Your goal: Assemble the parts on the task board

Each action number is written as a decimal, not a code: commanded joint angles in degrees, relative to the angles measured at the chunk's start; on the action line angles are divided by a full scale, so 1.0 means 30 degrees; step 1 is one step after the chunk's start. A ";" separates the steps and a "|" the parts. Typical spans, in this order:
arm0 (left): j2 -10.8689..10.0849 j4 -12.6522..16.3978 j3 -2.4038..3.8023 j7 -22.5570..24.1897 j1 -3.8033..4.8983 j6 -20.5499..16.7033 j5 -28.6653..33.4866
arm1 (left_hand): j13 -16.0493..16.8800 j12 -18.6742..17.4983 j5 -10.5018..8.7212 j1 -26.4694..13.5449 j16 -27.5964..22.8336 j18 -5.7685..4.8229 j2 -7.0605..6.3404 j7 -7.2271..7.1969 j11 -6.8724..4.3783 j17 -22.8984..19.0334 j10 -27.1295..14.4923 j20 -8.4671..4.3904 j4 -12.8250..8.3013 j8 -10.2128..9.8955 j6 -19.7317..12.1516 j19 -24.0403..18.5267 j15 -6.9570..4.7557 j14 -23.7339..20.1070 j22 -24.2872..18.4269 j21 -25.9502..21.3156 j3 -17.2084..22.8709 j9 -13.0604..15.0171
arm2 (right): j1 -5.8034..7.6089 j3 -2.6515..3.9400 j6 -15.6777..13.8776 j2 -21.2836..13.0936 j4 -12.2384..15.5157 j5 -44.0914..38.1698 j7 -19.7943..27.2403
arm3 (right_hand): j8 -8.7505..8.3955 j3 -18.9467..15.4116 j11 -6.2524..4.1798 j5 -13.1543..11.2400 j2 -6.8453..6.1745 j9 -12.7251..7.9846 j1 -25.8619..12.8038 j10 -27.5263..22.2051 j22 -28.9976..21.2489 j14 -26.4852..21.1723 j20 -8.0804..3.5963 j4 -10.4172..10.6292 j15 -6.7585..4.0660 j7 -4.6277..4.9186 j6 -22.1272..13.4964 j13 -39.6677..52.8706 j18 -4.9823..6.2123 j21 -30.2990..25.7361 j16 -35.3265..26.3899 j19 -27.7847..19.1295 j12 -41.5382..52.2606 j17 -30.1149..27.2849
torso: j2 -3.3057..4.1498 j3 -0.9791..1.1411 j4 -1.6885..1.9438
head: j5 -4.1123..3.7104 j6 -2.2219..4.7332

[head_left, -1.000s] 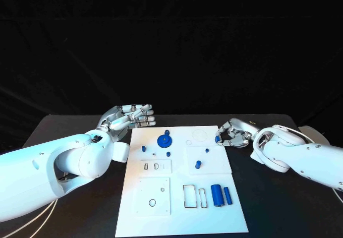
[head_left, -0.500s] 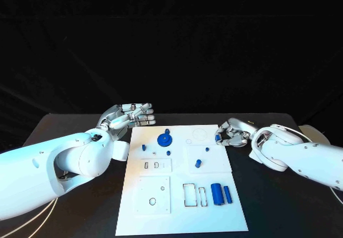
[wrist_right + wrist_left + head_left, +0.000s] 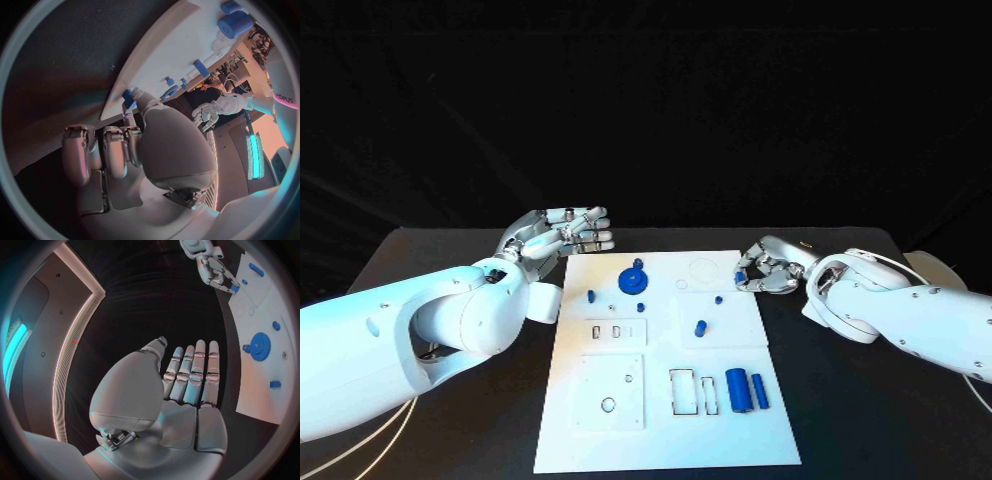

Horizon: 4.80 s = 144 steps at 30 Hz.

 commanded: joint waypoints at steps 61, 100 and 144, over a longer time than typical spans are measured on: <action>0.0650 -0.0905 -0.0019 -0.0028 0.0012 0.0525 0.0023 | -0.0012 -0.0142 0.0011 0.0102 -0.0194 0.0379 -0.0043 0.0109 0.0041 -0.0029 0.0062 0.0005 -0.0121 -0.0122 0.0161 0.0134 -0.0029 0.0181 -0.0061 -0.0075 -0.0018 -0.0016 | -0.1118 -0.0345 -0.0522 0.5396 0.4647 -0.4897 -0.6267 | 0.0420 0.0363 -0.0198 0.0124 0.0466 0.0497 -0.0835 0.0748 0.3573 0.1941 -0.0291 -0.0035 -0.0214 -0.0296 0.0167 0.3458 -0.0153 0.0479 0.0076 0.1021 -0.0001 0.4807 | -0.0215 -0.0034 0.0179 | 0.0653 -0.0610; 0.0545 -0.0849 -0.0018 -0.0051 0.0014 0.0489 0.0023 | -0.0013 -0.0165 0.0010 0.0085 -0.0225 0.0378 -0.0047 0.0114 0.0043 -0.0031 0.0069 0.0007 -0.0119 -0.0147 0.0167 0.0132 -0.0028 0.0191 -0.0076 -0.0084 -0.0022 -0.0017 | -0.1288 -0.0470 0.0374 0.5916 0.4152 -0.5018 -0.6748 | 0.0324 0.0149 -0.0138 -0.0286 0.0126 0.0491 -0.1369 0.0667 0.3469 0.1925 -0.0286 0.0097 -0.0185 -0.0211 -0.0063 0.3363 -0.0121 0.0366 0.0053 0.0945 -0.0099 0.4739 | -0.0221 -0.0037 0.0176 | 0.0599 -0.0747; 0.0526 -0.0878 -0.0018 -0.0096 0.0014 0.0524 0.0023 | -0.0013 -0.0165 0.0010 0.0085 -0.0225 0.0378 -0.0047 0.0114 0.0043 -0.0031 0.0069 0.0007 -0.0119 -0.0147 0.0167 0.0132 -0.0028 0.0191 -0.0076 -0.0084 -0.0022 -0.0017 | -0.1295 -0.0478 -0.0092 0.5877 0.4162 -0.5356 -0.6953 | -0.0491 -0.0787 0.0488 -0.0419 -0.1126 0.0123 -0.2536 -0.0044 0.3157 0.1864 0.0197 0.0608 0.0355 0.0468 -0.1493 0.2661 -0.0023 0.0003 -0.0036 0.0710 -0.0758 0.4478 | -0.0221 -0.0034 0.0188 | 0.0506 -0.0733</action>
